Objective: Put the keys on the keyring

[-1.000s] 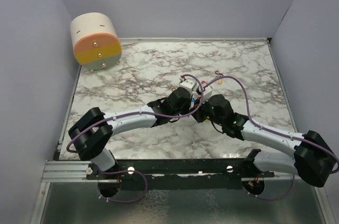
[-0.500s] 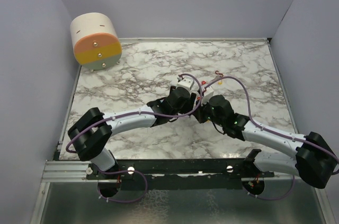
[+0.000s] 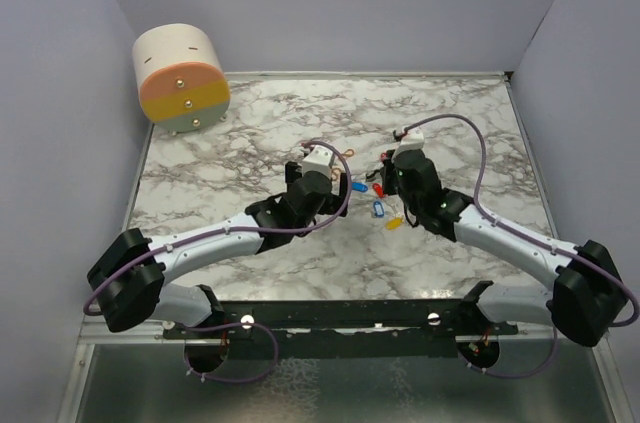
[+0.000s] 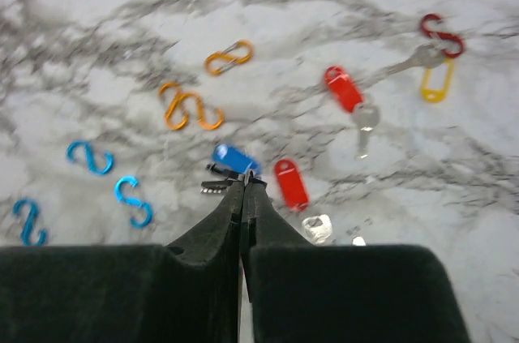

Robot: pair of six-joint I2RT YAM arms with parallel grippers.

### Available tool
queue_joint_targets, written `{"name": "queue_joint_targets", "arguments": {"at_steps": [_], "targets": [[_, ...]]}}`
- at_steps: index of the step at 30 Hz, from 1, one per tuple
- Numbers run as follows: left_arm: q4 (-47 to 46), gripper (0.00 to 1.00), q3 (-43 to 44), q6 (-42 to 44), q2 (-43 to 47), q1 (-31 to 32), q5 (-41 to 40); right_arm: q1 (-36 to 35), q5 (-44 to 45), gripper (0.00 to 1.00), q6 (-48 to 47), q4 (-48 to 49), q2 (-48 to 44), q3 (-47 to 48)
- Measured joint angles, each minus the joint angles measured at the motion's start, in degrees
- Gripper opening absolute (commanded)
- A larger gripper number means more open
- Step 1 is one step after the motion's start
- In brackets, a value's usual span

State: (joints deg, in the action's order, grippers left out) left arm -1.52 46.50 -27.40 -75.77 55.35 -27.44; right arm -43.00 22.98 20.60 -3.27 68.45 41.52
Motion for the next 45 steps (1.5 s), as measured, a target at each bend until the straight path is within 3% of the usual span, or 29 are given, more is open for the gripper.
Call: {"name": "queue_joint_targets", "arguments": {"at_steps": [9,22,23,26,27,29,36,45], "targets": [[-0.15,0.99,-4.61,-0.15,0.5,-0.13,-0.7,16.06,1.18,0.01,0.35,0.94,11.32,6.58],[-3.04,0.99,-5.2,0.55,-0.98,-0.17,-0.68,27.76,-3.72,0.01,1.66,5.07,24.55,11.65],[-3.1,0.99,-5.2,0.55,-1.31,-0.15,-0.66,28.44,-4.04,0.05,1.64,5.22,25.0,11.96],[-3.17,0.99,-5.2,0.57,-1.95,-0.17,-0.68,30.14,-4.59,0.46,1.81,5.46,26.29,13.22],[-3.21,0.99,-5.2,0.57,-2.05,-0.17,-0.66,30.56,-4.74,0.52,2.21,5.49,26.8,13.81],[-3.39,0.99,-5.2,0.57,-2.32,-0.17,-0.66,31.19,-4.98,0.56,2.1,5.55,27.54,14.73],[-3.54,0.99,-5.2,0.57,-3.21,-0.17,-0.66,31.56,-7.58,0.54,3.34,5.31,24.81,12.15],[-3.54,0.99,-5.2,0.57,-3.21,-0.22,-0.7,31.54,-17.0,0.49,9.38,3.08,6.27,-7.61]]}}
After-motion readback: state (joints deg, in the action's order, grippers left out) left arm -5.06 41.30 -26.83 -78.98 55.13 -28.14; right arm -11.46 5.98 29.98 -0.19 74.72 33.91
